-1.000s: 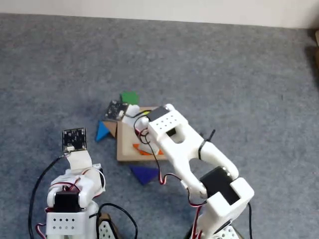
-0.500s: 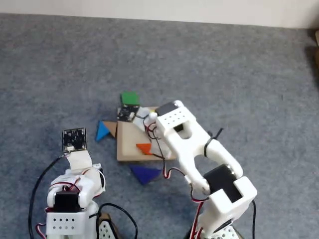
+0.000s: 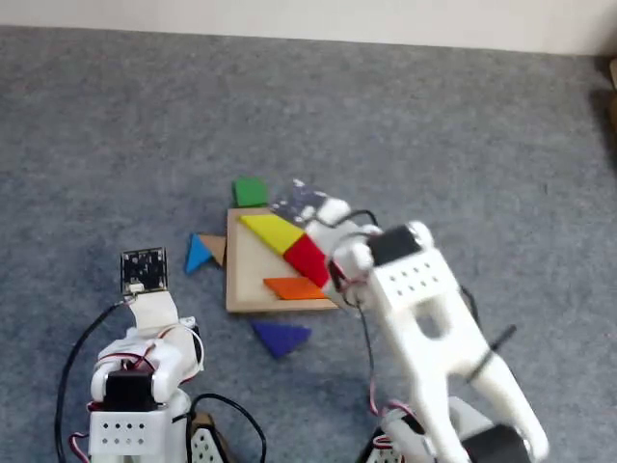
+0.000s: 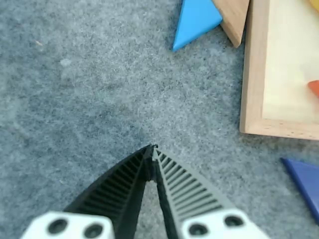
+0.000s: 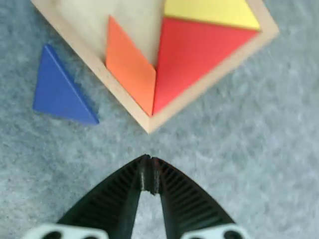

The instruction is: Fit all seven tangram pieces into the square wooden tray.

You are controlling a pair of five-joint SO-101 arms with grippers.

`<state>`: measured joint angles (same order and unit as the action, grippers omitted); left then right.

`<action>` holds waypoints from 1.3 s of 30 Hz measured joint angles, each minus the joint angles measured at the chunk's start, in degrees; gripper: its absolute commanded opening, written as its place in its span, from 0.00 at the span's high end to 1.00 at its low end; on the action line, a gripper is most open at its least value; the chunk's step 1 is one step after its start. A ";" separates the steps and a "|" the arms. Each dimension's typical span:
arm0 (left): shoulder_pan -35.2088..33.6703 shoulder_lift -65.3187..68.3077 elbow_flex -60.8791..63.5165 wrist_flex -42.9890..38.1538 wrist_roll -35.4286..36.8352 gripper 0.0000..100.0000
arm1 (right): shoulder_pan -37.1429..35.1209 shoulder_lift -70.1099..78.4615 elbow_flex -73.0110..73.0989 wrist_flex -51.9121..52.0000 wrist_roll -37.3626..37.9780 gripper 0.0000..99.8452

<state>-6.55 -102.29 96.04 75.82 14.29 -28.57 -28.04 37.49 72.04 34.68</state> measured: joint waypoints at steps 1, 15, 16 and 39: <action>0.00 0.00 0.00 0.00 0.00 1.00 | 1.14 -2.64 1.67 0.00 -0.44 0.99; 0.00 0.00 0.00 0.00 0.00 1.00 | 14.77 -38.07 26.81 0.00 -13.10 0.99; 0.00 0.00 0.00 0.00 0.00 1.00 | 15.38 -40.53 28.22 0.00 -14.15 0.99; 0.00 0.00 0.00 0.00 0.00 1.00 | 17.32 -75.52 58.20 -1.67 -28.22 0.99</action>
<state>-6.55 -102.29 96.04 75.82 14.29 -11.25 -103.56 95.69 70.37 6.46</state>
